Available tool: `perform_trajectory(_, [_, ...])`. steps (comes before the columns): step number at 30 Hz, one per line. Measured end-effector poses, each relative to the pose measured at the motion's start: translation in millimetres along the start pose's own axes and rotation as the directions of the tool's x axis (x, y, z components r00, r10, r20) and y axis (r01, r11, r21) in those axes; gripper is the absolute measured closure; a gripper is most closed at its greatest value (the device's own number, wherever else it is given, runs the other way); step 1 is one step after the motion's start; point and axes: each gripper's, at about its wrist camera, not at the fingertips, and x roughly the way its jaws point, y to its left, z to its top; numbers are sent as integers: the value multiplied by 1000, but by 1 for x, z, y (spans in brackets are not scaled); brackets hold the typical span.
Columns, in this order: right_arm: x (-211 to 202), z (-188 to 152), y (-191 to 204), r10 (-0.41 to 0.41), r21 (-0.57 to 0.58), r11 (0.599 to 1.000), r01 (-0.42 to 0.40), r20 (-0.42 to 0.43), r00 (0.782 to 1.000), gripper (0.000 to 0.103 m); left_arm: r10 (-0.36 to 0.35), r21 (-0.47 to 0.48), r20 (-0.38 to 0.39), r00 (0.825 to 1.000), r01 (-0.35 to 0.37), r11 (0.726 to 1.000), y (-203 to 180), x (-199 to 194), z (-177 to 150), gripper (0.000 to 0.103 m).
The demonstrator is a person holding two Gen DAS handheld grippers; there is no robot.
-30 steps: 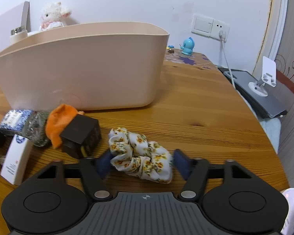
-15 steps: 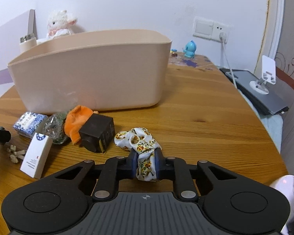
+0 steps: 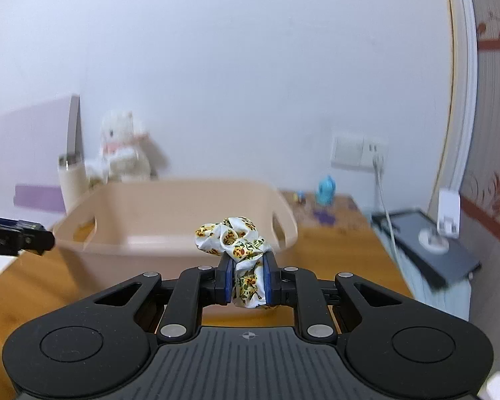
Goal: Organize objects
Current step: 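Carry both items over the basket and open both tools to drop them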
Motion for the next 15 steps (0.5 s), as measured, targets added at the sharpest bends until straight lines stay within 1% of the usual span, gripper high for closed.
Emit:
perform_trajectory(3, [11, 17, 1, 17, 6, 1000, -17, 24, 1000, 87, 26, 16, 43, 999, -26, 1000, -7, 8, 19, 50])
perform_trajectory(8, [40, 40, 8, 32, -1, 999, -32, 29, 999, 87, 50, 26, 35, 998, -51, 998, -19, 39, 46, 50])
perform_trajectory(11, [63, 43, 14, 37, -7, 999, -37, 1, 999, 87, 60, 52, -10, 998, -59, 997, -31, 72, 54, 50])
perform_trajectory(15, [99, 36, 27, 19, -42, 999, -21, -63, 998, 87, 59, 69, -100, 993, -53, 996, -40, 115, 48, 50])
